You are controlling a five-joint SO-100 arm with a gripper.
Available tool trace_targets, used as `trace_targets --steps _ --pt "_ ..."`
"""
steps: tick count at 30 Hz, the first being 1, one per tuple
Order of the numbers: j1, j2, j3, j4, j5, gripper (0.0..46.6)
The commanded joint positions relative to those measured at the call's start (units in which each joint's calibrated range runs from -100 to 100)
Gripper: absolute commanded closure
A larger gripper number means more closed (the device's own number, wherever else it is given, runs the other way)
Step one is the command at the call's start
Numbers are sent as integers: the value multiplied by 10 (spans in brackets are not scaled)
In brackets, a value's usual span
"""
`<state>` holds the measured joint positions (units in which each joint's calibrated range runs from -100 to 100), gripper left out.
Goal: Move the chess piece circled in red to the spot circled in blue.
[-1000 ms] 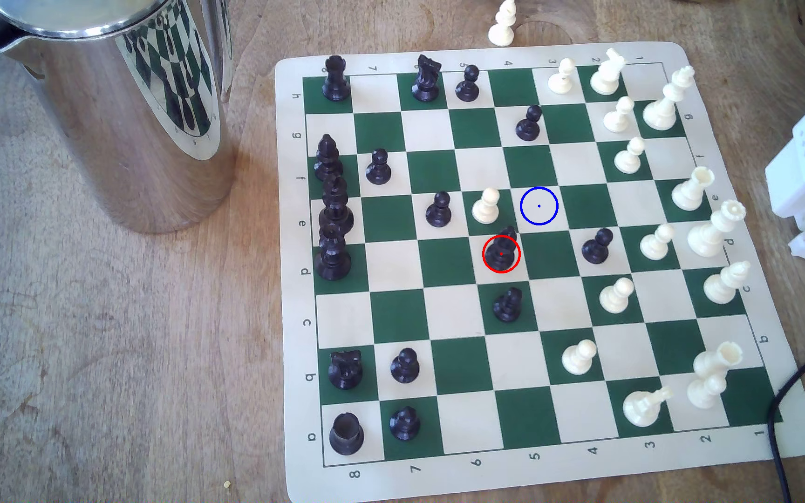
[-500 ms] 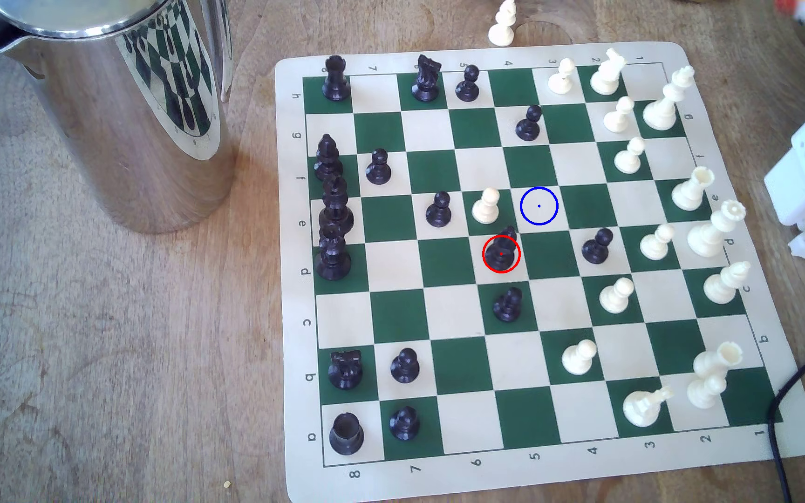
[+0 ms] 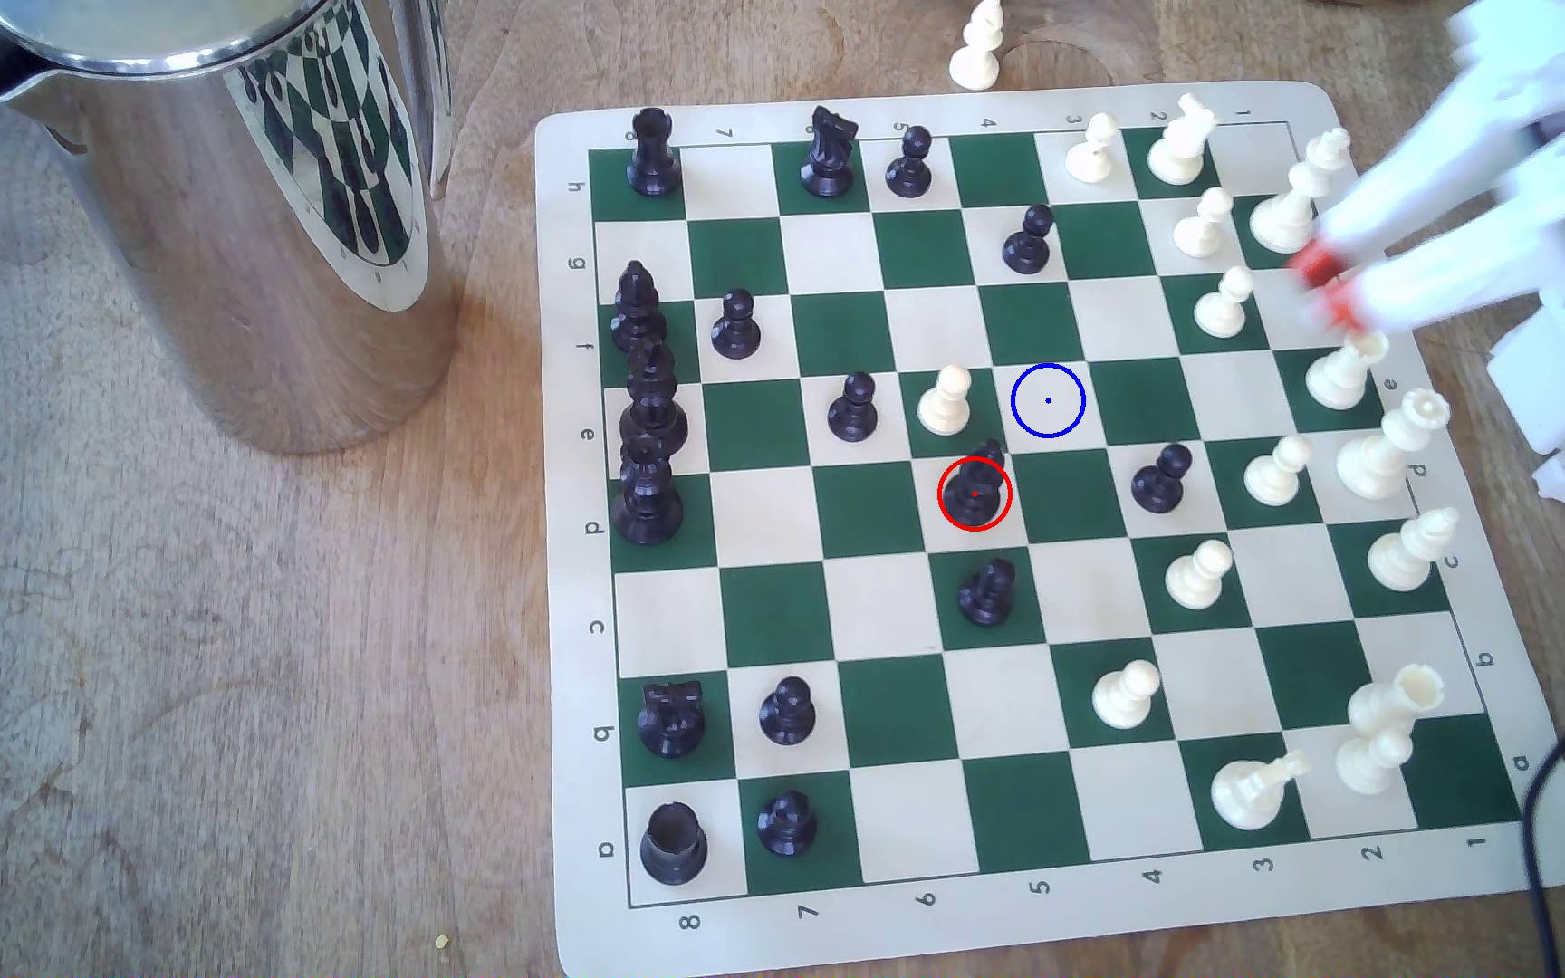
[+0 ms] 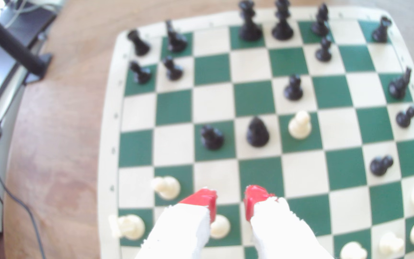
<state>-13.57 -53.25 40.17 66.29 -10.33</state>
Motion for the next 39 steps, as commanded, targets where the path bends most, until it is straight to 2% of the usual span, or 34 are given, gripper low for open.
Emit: trace_targets --steps 1,5,7,12,15,23,29,39 --pt "-2 117 -104 -26 -16 355" --pt "26 242 -201 -28 -33 346" --pt "40 299 -239 -43 -44 323" --pt "48 389 -289 -50 -57 313" --pt "48 429 -307 -50 -57 317" --pt "60 499 -318 -51 -39 336" --pt "60 533 -317 -79 -40 301" --pt "53 562 -313 -81 -41 310"
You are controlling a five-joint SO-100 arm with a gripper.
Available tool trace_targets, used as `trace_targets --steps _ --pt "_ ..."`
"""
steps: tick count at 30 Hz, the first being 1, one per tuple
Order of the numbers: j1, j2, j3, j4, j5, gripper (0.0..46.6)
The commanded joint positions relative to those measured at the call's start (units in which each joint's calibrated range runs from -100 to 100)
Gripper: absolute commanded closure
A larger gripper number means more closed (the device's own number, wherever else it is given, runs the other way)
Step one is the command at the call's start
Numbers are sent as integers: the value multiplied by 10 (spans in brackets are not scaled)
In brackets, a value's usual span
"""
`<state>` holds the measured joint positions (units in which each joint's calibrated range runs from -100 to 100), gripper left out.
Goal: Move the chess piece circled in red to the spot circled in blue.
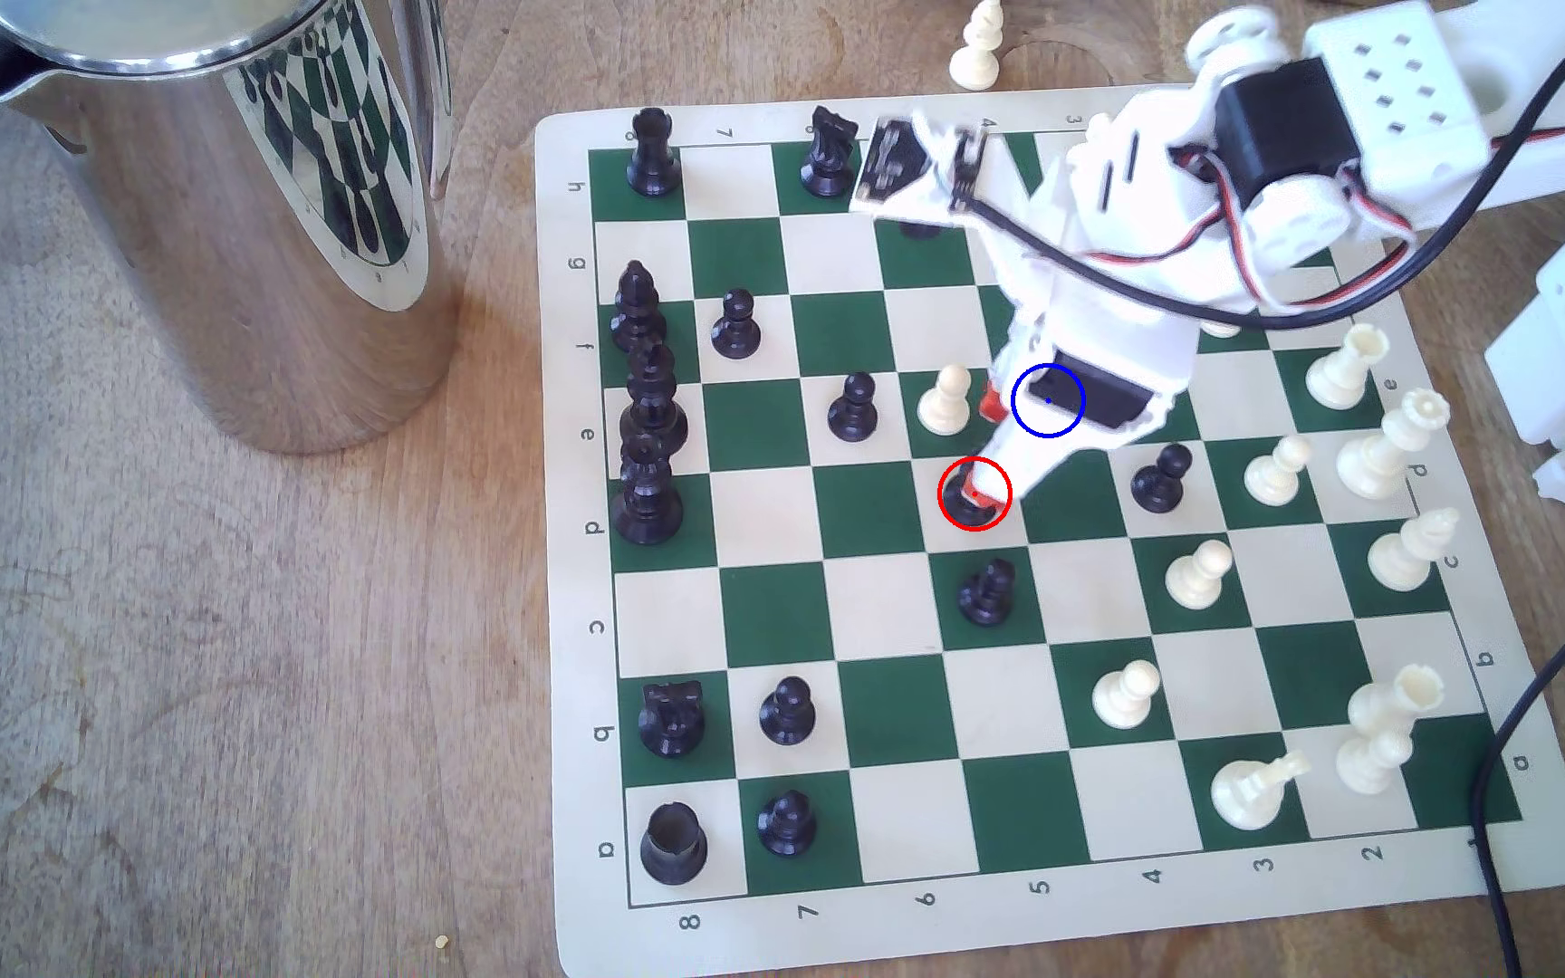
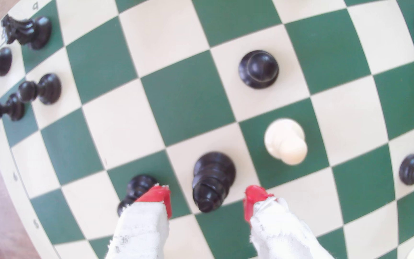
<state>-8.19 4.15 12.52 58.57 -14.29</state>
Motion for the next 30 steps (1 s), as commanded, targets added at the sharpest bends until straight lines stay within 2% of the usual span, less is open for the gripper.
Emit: trace_targets --steps 1,18,30 --pt "-1 -11 -35 -3 -1 311" --pt "-23 4 26 -25 -4 311" --pt "-14 12 31 -66 -5 311"
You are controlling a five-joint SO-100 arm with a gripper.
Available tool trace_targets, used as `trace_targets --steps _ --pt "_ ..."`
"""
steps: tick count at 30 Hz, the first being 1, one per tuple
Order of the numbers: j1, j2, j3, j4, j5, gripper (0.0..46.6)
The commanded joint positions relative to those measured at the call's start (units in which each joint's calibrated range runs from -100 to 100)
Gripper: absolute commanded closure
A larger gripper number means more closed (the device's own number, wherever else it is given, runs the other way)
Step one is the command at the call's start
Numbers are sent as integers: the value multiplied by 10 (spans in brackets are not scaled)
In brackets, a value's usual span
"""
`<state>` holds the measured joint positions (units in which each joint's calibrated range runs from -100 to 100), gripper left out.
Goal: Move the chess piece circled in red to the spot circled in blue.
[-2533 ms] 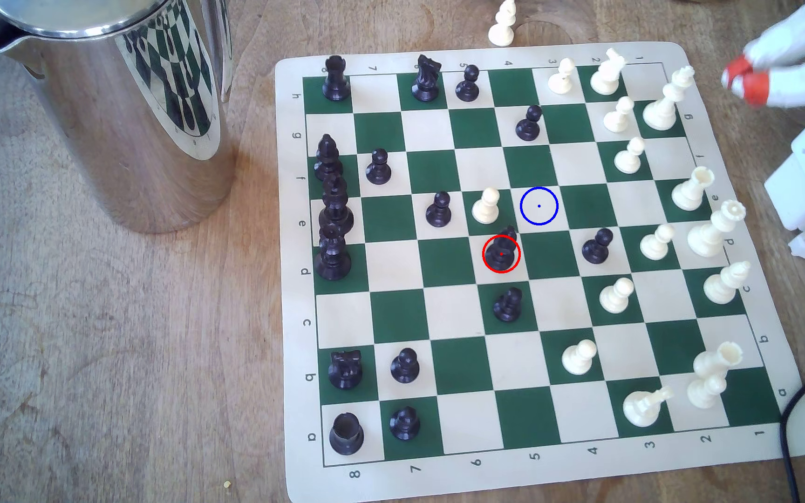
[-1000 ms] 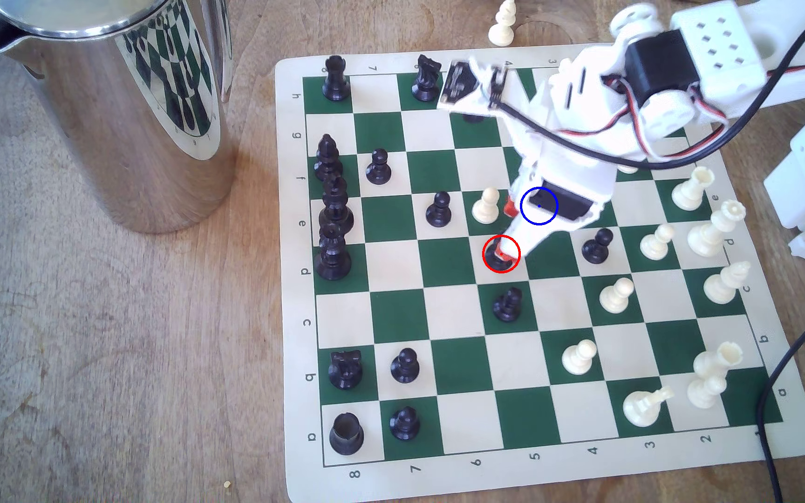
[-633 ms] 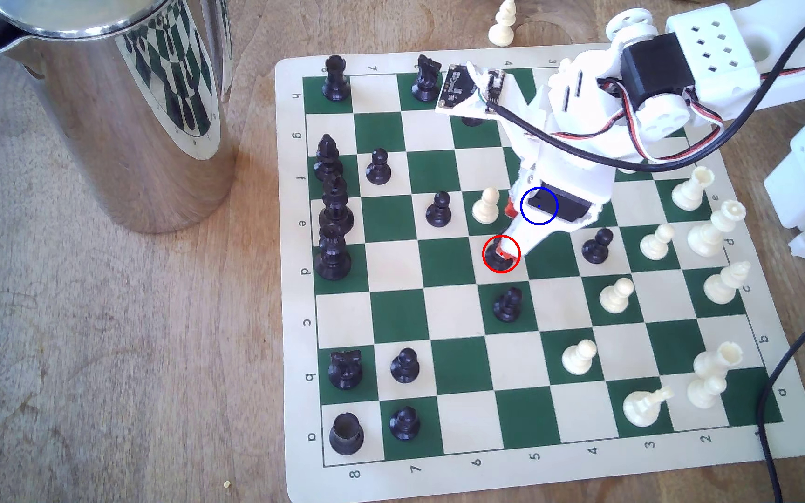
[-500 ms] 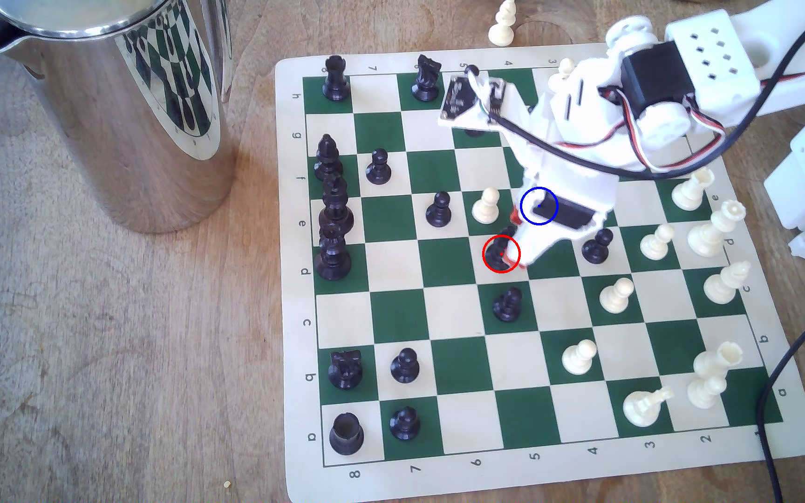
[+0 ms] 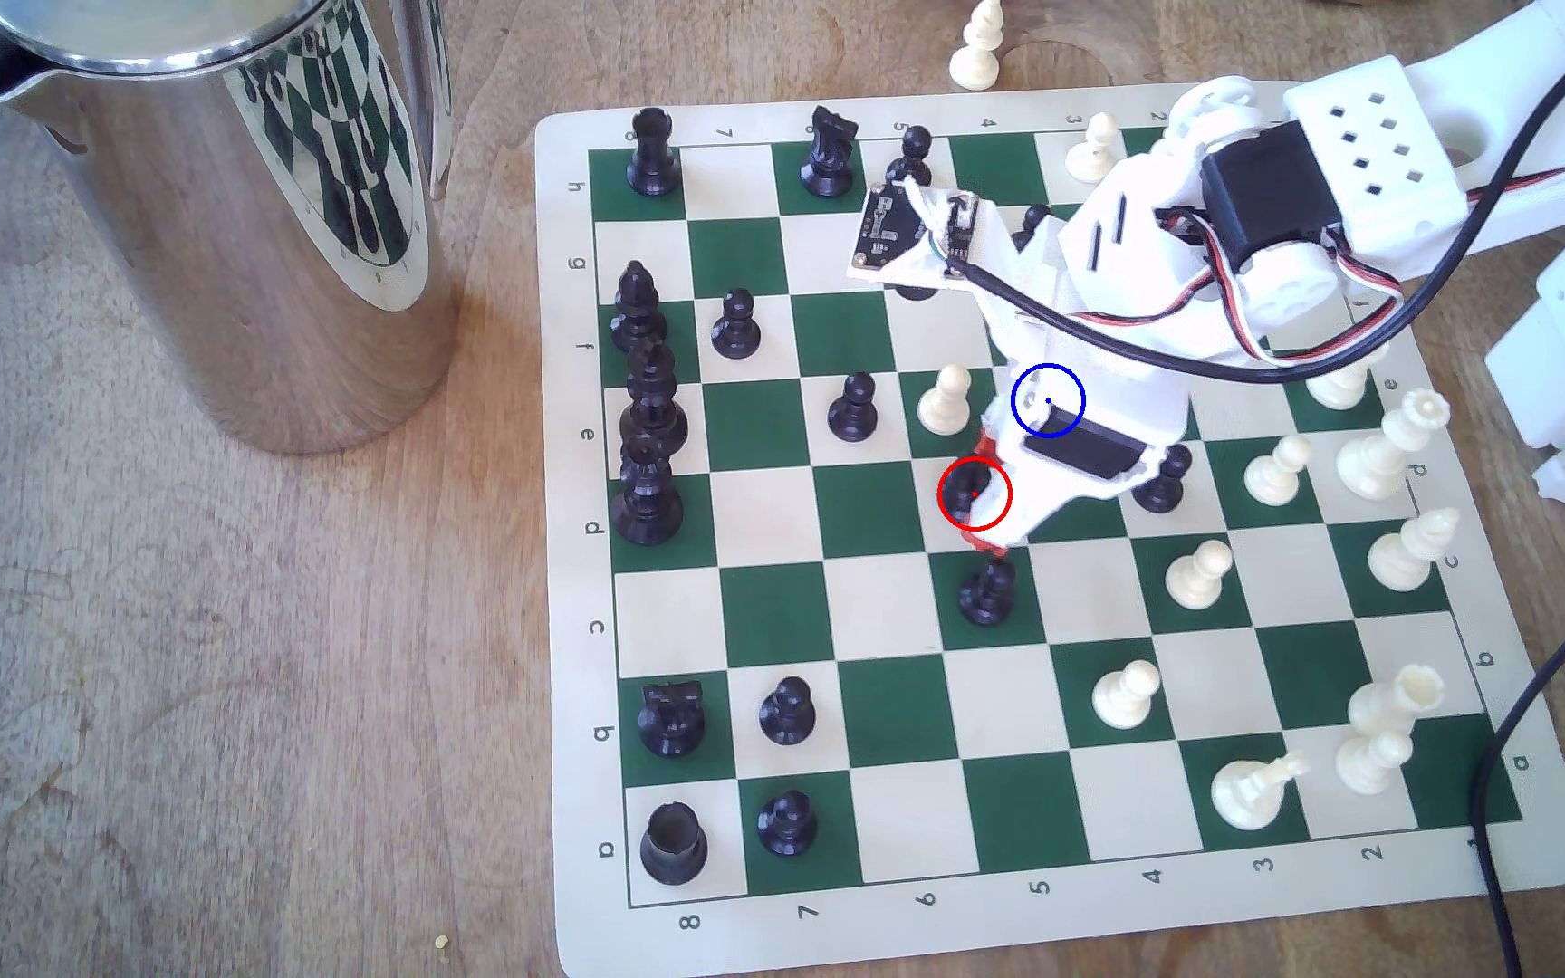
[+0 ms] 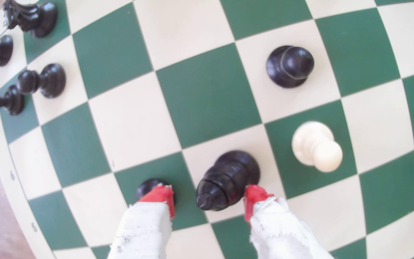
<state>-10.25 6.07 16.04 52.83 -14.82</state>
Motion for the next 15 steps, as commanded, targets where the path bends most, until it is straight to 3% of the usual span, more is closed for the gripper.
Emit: trace_targets --steps 1,15 --pt "7 -7 -4 -8 1 311" --pt "25 -7 5 -24 6 317"
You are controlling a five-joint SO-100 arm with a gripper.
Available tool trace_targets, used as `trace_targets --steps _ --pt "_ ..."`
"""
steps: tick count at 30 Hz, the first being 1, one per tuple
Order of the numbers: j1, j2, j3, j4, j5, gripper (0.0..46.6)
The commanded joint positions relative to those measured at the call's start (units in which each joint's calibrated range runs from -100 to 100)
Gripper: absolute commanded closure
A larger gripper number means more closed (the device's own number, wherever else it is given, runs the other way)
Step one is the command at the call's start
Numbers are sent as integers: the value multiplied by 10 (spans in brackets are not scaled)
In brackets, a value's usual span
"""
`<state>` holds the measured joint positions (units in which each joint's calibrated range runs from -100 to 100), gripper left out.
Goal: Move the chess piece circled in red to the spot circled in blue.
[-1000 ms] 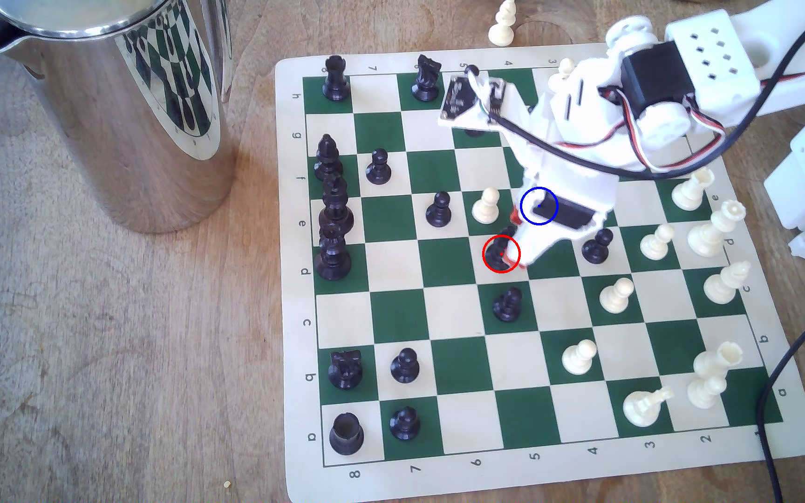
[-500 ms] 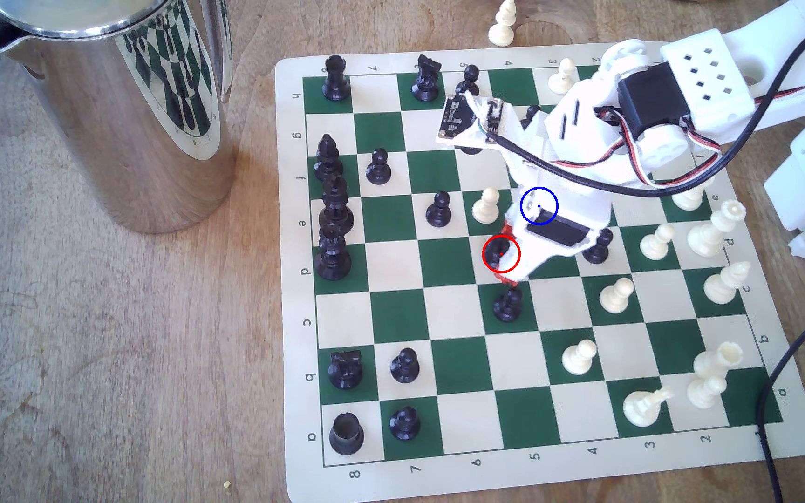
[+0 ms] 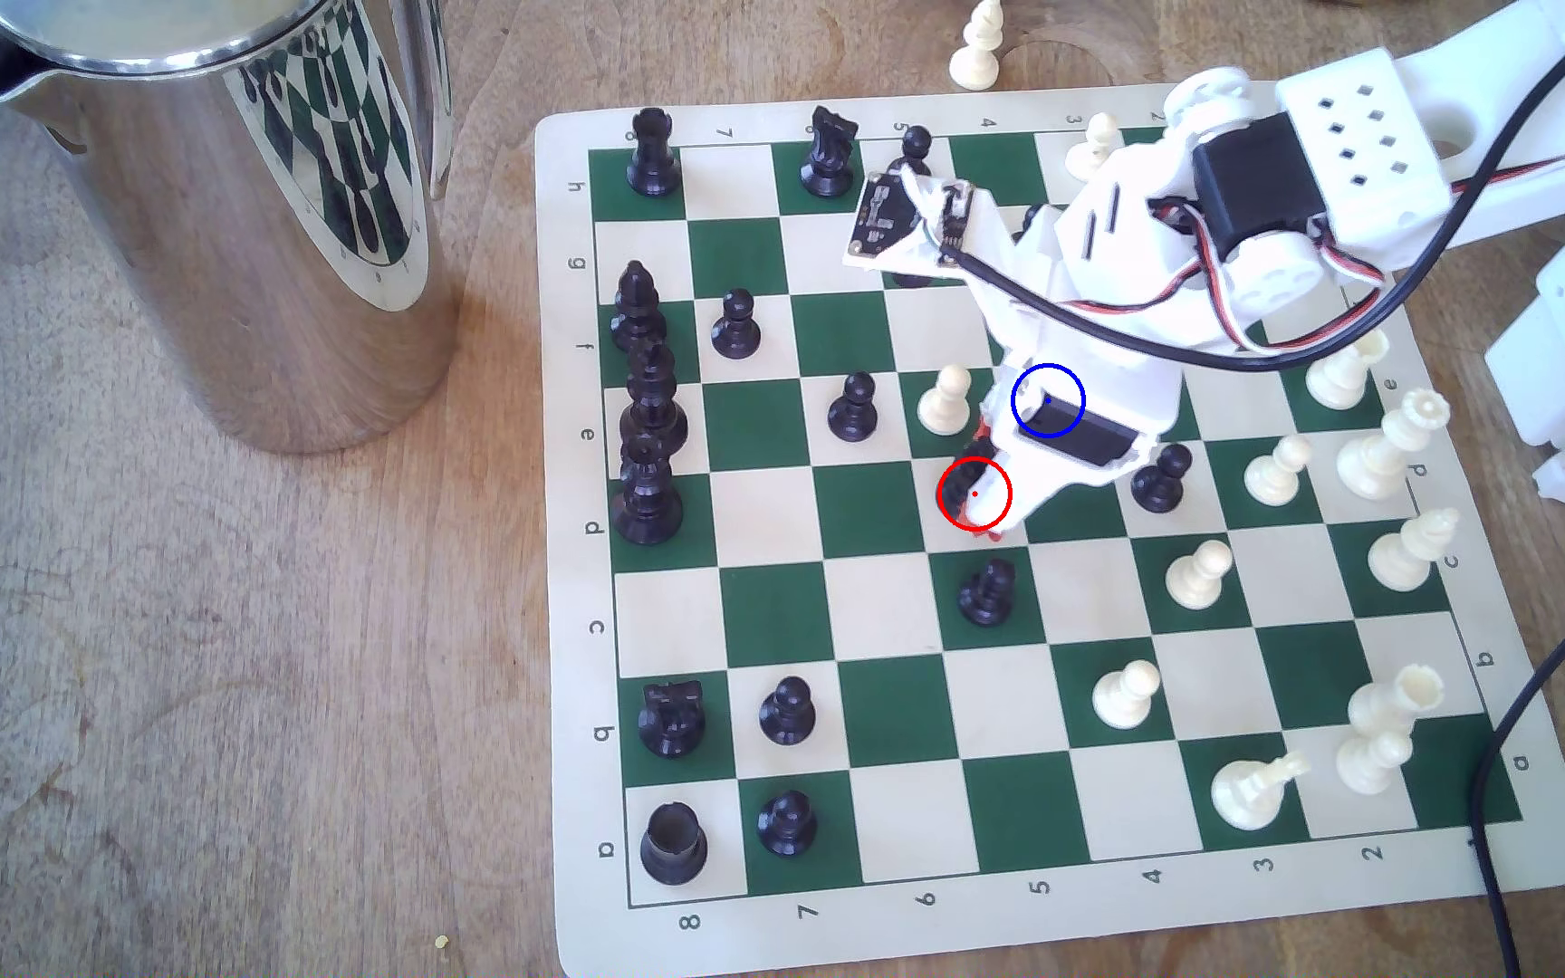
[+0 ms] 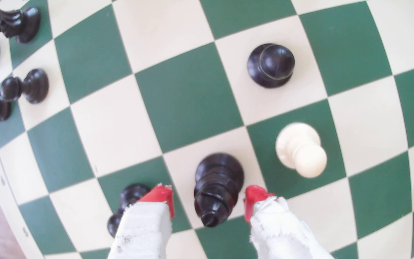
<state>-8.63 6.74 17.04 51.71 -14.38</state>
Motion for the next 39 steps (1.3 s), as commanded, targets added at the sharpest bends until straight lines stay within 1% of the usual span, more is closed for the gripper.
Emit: trace_targets --steps 1,5,7,8,10,11,21,28,31,39 --pt "11 -14 -4 -15 1 317" --pt "12 -15 -3 -18 2 320" --pt "10 -15 -2 -18 2 338" --pt "9 -15 -2 -18 3 356" --pt "8 -15 -2 -18 3 446" --pt "5 -15 -2 -14 4 464" --pt "-1 -27 -7 -8 3 464" --pt "12 -60 -13 -9 1 464" --pt "16 -103 -14 8 2 464" --pt "8 -224 -14 91 4 464"
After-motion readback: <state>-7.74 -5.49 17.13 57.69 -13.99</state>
